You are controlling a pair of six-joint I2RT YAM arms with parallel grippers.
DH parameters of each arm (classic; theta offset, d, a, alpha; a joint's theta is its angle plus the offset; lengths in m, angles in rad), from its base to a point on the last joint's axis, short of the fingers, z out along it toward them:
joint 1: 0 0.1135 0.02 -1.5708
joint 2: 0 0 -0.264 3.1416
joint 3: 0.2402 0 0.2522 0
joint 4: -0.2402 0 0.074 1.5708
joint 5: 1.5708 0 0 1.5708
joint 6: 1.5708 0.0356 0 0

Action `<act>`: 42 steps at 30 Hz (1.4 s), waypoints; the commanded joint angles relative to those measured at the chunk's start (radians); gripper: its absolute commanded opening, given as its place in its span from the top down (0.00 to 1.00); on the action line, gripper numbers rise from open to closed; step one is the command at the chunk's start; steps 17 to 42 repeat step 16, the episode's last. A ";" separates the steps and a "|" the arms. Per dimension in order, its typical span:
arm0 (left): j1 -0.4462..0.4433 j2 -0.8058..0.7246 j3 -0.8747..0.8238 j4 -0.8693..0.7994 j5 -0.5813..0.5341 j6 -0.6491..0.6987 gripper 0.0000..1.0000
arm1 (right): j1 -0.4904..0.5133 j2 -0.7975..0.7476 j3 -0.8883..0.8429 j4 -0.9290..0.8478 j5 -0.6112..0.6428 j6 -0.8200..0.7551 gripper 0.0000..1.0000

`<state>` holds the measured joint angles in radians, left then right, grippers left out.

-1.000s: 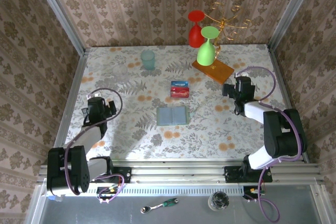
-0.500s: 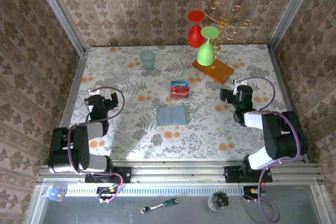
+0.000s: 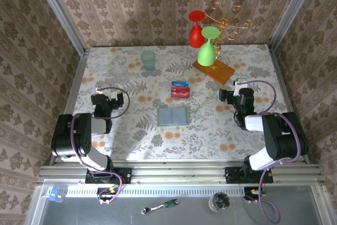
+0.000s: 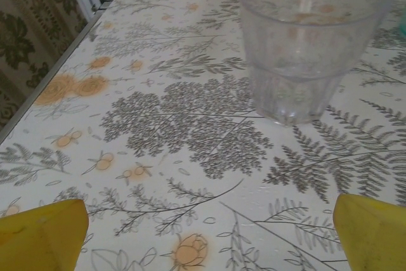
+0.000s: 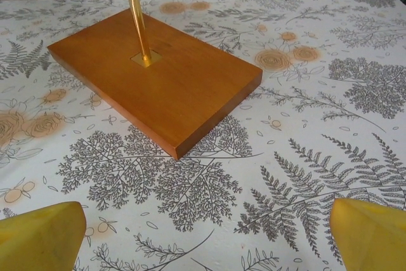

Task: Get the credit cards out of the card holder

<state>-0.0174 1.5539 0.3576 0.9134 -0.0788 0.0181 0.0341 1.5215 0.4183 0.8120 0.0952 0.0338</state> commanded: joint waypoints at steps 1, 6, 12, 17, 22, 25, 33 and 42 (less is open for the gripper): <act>-0.013 0.003 0.028 0.019 -0.020 0.035 0.00 | -0.003 0.006 -0.012 0.044 -0.014 -0.009 0.00; -0.013 0.004 0.026 0.024 -0.024 0.037 0.00 | -0.005 0.008 -0.012 0.041 -0.014 -0.010 0.00; -0.013 0.005 0.026 0.024 -0.024 0.036 0.00 | -0.009 0.014 0.003 0.021 -0.029 -0.006 0.00; -0.013 0.004 0.026 0.024 -0.023 0.035 0.00 | -0.013 0.006 -0.012 0.041 -0.031 -0.006 0.00; -0.013 0.004 0.026 0.024 -0.023 0.035 0.00 | -0.013 0.006 -0.012 0.041 -0.031 -0.006 0.00; -0.013 0.004 0.026 0.024 -0.023 0.035 0.00 | -0.013 0.006 -0.012 0.041 -0.031 -0.006 0.00; -0.013 0.004 0.026 0.024 -0.023 0.035 0.00 | -0.013 0.006 -0.012 0.041 -0.031 -0.006 0.00; -0.013 0.004 0.026 0.024 -0.023 0.035 0.00 | -0.013 0.006 -0.012 0.041 -0.031 -0.006 0.00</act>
